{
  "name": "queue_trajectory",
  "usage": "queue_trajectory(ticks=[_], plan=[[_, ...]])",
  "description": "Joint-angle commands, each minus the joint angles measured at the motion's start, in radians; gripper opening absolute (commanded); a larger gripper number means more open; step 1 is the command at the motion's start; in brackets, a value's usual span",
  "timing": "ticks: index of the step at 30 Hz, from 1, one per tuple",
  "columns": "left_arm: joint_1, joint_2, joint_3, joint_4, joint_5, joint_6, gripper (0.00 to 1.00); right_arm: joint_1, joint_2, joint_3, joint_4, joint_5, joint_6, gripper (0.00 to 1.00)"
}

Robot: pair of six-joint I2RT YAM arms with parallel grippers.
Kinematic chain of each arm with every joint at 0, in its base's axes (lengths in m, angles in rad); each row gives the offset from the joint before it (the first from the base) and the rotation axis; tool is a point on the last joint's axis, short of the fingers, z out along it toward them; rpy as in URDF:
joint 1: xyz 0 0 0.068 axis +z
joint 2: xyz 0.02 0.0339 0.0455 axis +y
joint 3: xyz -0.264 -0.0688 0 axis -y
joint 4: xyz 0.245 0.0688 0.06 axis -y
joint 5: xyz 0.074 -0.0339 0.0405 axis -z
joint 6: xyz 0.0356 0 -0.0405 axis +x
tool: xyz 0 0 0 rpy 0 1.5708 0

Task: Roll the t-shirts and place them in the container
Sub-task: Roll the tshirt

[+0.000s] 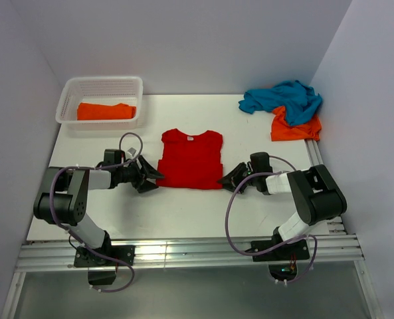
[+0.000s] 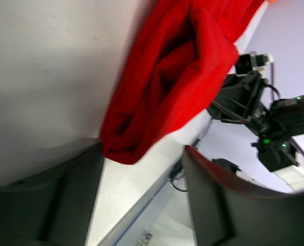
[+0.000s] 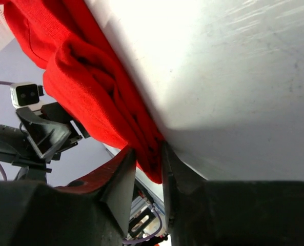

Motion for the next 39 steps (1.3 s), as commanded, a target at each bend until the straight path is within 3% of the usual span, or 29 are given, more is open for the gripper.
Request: queue_trajectory(ticks=[1,4,12,17,20,24,27,29,34,39], plan=[[-0.001,0.026,-0.002,-0.026,-0.104,0.071,0.65,-0.001,0.022,0.02,0.008,0.05,-0.011,0.32],[-0.001,0.03,-0.005,-0.023,-0.107,0.071,0.55,-0.001,0.022,0.025,0.005,0.048,-0.014,0.26],[-0.001,0.016,0.006,-0.064,-0.157,0.094,0.63,-0.001,0.023,0.052,-0.02,0.037,-0.034,0.2],[-0.001,0.037,0.018,-0.066,-0.18,0.086,0.55,-0.001,0.031,0.065,-0.023,0.025,-0.04,0.16],[-0.001,0.052,0.032,-0.055,-0.185,0.08,0.41,-0.001,0.034,0.077,-0.033,0.017,-0.057,0.12],[-0.003,0.077,0.064,-0.057,-0.19,0.083,0.06,0.0,0.039,0.098,-0.075,0.011,-0.081,0.09],[-0.007,0.091,0.086,-0.042,-0.162,0.066,0.07,0.0,0.053,0.127,-0.14,0.001,-0.104,0.07],[-0.018,0.083,0.098,-0.066,-0.177,0.057,0.01,0.003,0.074,0.163,-0.184,-0.027,-0.135,0.0],[-0.038,0.053,0.087,-0.164,-0.208,0.03,0.0,0.008,0.065,0.187,-0.349,-0.067,-0.19,0.0],[-0.065,-0.078,-0.012,-0.259,-0.246,-0.015,0.0,0.008,-0.025,0.16,-0.476,-0.079,-0.233,0.0]])
